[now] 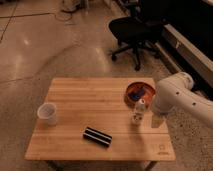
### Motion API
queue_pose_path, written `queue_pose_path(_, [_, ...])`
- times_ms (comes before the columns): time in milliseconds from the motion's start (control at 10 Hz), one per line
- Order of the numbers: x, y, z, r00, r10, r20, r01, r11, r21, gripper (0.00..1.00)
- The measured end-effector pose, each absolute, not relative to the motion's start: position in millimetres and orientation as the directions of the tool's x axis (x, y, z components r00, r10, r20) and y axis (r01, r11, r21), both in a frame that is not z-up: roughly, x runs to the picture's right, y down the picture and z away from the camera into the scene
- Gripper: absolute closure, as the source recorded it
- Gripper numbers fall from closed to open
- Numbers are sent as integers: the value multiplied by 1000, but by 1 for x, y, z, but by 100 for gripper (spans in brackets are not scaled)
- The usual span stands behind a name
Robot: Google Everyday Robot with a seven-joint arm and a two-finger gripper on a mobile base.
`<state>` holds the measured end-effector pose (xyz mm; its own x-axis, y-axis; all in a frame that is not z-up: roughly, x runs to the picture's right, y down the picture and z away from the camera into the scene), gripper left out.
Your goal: Knock the bottle over
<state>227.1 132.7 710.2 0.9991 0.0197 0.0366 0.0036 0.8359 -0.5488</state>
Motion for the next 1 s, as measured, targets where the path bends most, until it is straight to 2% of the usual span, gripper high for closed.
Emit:
queue_pose_path(300, [198, 135, 705, 996, -9, 88, 56, 834, -549, 35])
queue_pose_path(700, [171, 139, 716, 992, -39, 118, 99, 829, -550, 35])
queue_pose_path(1000, [146, 125, 730, 987, -71, 144, 137, 843, -520, 35])
